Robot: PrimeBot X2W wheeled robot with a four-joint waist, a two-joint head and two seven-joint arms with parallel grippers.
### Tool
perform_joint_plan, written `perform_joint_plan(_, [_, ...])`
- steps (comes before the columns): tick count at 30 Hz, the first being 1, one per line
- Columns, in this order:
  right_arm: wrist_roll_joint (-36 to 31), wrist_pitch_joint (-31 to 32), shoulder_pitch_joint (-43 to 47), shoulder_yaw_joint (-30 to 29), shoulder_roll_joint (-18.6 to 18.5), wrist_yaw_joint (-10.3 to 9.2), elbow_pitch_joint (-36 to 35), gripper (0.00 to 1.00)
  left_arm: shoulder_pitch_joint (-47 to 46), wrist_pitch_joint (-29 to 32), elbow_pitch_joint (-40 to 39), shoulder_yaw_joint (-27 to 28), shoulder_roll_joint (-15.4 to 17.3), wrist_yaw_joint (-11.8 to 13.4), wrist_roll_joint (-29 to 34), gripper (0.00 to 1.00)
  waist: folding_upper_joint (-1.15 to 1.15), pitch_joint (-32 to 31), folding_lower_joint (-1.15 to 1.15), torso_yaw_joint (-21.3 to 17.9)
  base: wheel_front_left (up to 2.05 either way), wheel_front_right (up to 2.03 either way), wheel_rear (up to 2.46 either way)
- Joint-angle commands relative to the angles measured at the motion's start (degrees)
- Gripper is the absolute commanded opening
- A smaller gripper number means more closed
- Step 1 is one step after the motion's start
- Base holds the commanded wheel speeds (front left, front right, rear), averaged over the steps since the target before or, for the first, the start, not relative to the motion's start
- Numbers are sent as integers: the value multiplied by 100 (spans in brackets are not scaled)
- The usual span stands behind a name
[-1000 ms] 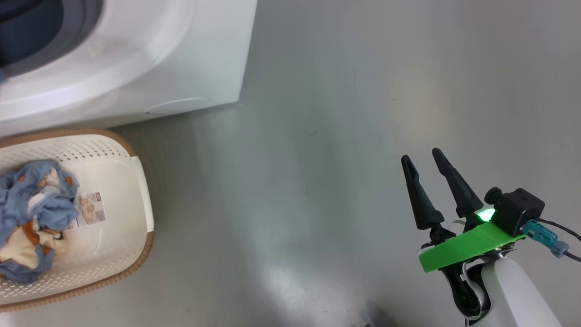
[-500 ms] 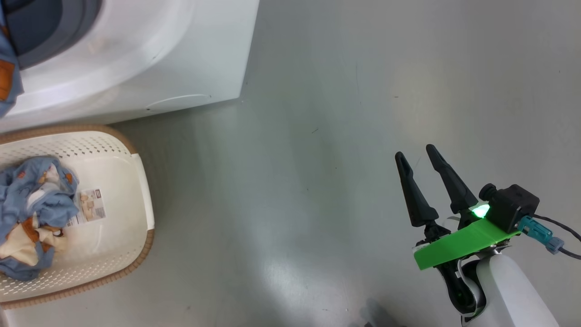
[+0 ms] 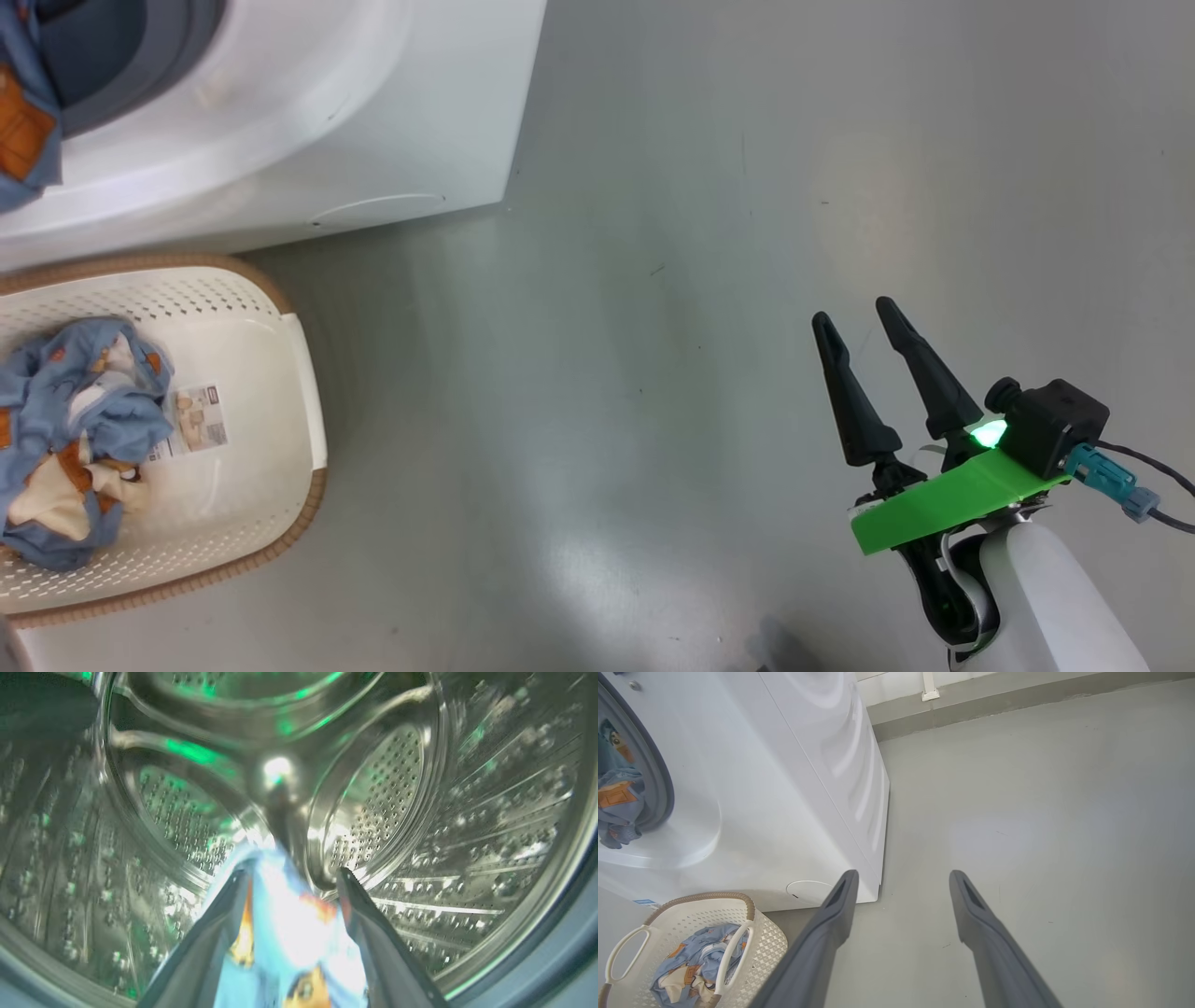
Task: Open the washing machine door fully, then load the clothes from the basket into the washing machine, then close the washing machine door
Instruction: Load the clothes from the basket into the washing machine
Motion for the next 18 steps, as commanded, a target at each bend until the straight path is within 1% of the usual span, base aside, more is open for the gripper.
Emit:
perform_joint_plan(1, [-24,-67,58,93,-23,9,-128,100,113,-23,41,20,253,-17,-138,100,0,-16,0,12,0,0,0])
perform_joint_plan(5, [-25,-67,62,106,-41,9,-127,100,69,-23,607,-254,259,-17,-335,100,0,-57,0,44,0,0,0])
perform_joint_plan(7, [-23,-67,60,113,-47,9,-132,100,-9,-23,805,-465,315,-17,-381,100,0,-61,0,56,0,0,0])
perform_joint_plan(12, [-21,-67,42,106,-52,9,-151,100,-114,-23,900,-590,360,-17,-579,100,0,-63,0,89,0,0,0])
perform_joint_plan(18, [-33,-67,47,85,-53,9,-150,100,57,-23,884,-579,264,-17,-725,100,0,-105,0,155,0,0,0])
